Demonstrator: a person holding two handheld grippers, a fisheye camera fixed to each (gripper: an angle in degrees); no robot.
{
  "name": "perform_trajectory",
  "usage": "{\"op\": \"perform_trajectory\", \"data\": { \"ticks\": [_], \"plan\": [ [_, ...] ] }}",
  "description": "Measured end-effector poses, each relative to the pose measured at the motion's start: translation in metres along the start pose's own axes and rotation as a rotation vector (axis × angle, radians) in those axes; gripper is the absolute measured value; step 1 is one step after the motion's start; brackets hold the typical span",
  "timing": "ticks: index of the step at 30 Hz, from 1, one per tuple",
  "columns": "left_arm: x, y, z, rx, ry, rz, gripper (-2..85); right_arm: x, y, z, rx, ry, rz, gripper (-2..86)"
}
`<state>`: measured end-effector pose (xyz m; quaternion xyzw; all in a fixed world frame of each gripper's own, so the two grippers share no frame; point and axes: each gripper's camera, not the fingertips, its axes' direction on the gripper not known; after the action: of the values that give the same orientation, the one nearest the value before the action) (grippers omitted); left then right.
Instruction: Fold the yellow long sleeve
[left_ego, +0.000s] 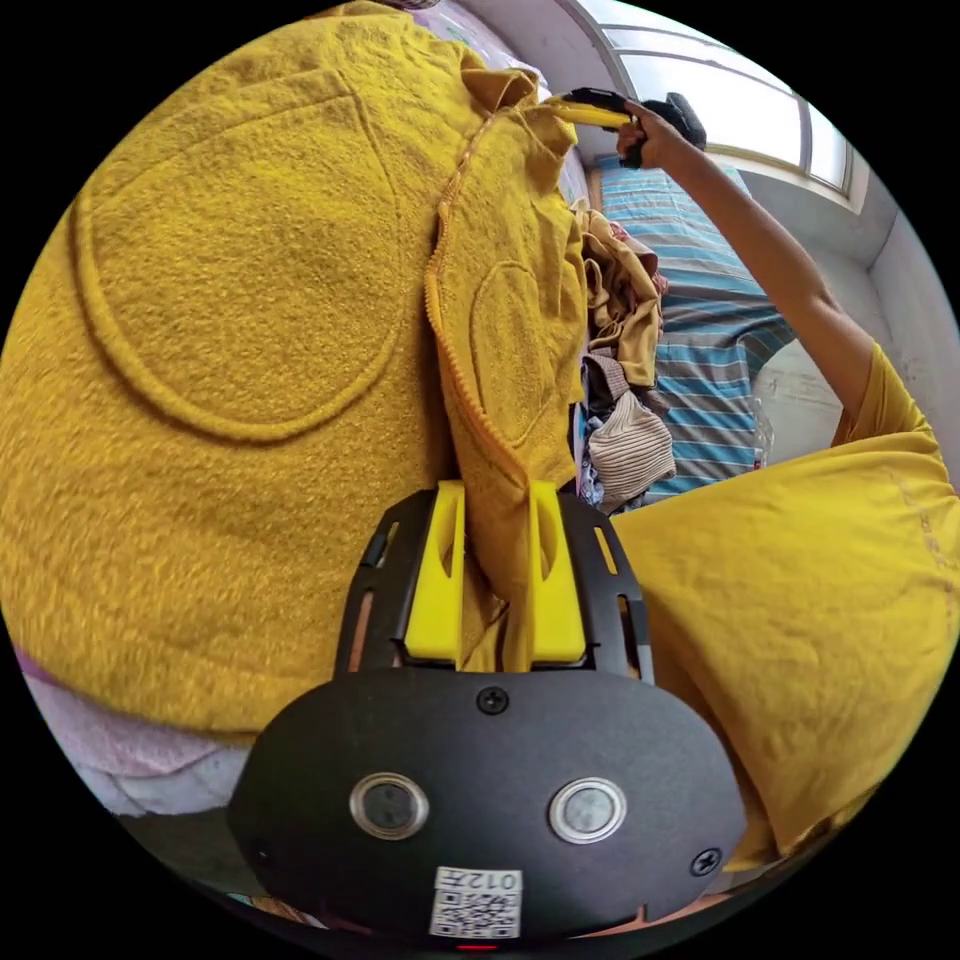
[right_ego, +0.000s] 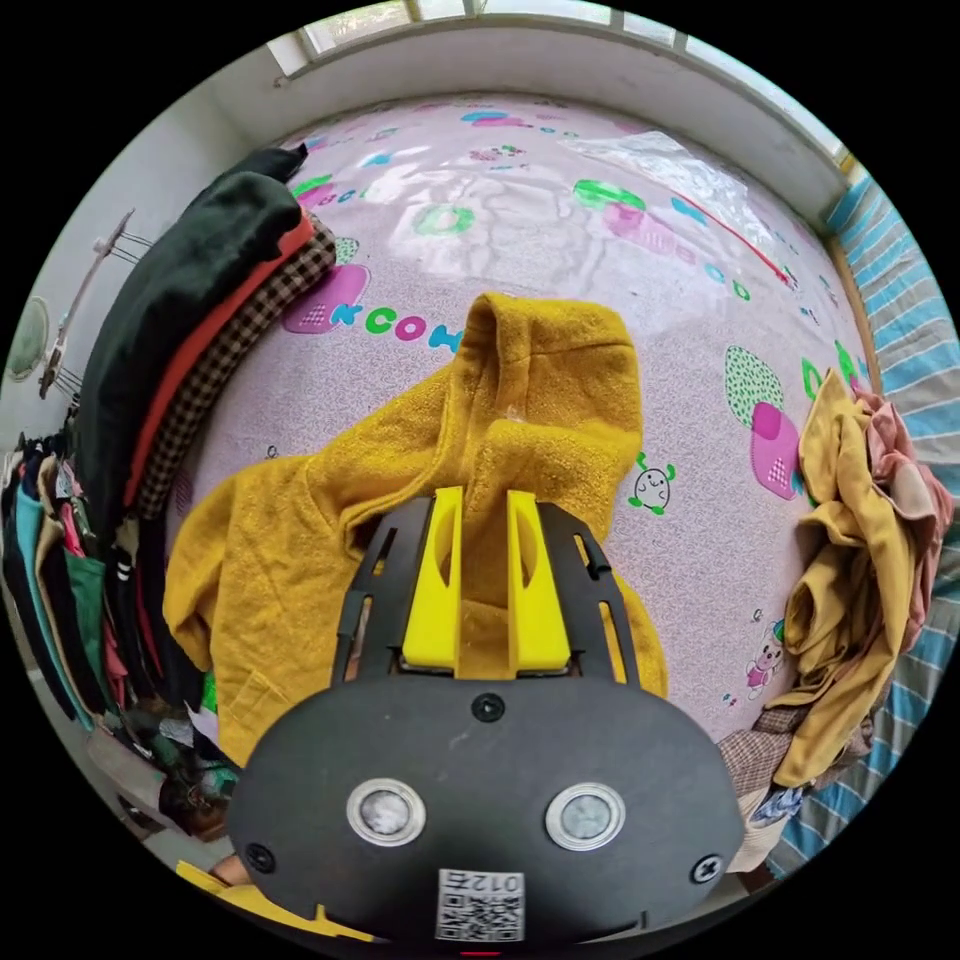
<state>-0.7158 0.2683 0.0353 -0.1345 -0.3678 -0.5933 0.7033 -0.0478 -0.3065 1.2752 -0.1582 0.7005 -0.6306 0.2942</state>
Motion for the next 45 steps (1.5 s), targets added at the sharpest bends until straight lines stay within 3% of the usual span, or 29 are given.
{"op": "perform_trajectory", "data": {
  "ticks": [5, 7, 11, 15, 19, 25, 33, 38, 45],
  "plan": [
    [-0.006, 0.048, -0.024, 0.031, -0.026, -0.032, 5.0, 0.016, 0.107, -0.04, 0.064, -0.12, -0.076, 6.4],
    [0.015, 0.058, -0.038, 0.076, -0.182, 0.026, 4.2, 0.018, 0.184, -0.043, 0.007, -0.228, -0.149, 6.0],
    [0.061, 0.037, -0.04, 0.101, -0.296, 0.184, 3.3, 0.009, 0.308, -0.031, -0.091, -0.275, -0.236, 5.8],
    [0.091, 0.001, 0.008, -0.092, -0.343, 0.28, 2.4, 0.004, 0.431, -0.008, -0.156, -0.2, -0.27, 6.6],
    [0.064, -0.001, 0.059, -0.246, -0.51, 0.143, 1.3, -0.02, 0.525, -0.006, -0.072, -0.041, -0.424, 8.8],
    [0.067, 0.008, 0.019, -0.06, -0.45, 0.024, 1.8, -0.085, 0.591, 0.014, 0.036, 0.202, -0.779, 9.9],
    [0.036, 0.021, 0.023, -0.106, -0.348, -0.135, 6.5, -0.123, 0.628, 0.052, 0.022, 0.375, -1.012, 4.4],
    [0.029, 0.024, 0.029, -0.071, -0.385, -0.141, 4.1, -0.125, 0.636, 0.052, -0.006, 0.322, -1.001, 2.8],
    [0.067, 0.024, 0.015, -0.097, -0.289, -0.018, 0.9, -0.116, 0.652, 0.005, -0.006, 0.255, -1.077, 2.5]
  ]
}}
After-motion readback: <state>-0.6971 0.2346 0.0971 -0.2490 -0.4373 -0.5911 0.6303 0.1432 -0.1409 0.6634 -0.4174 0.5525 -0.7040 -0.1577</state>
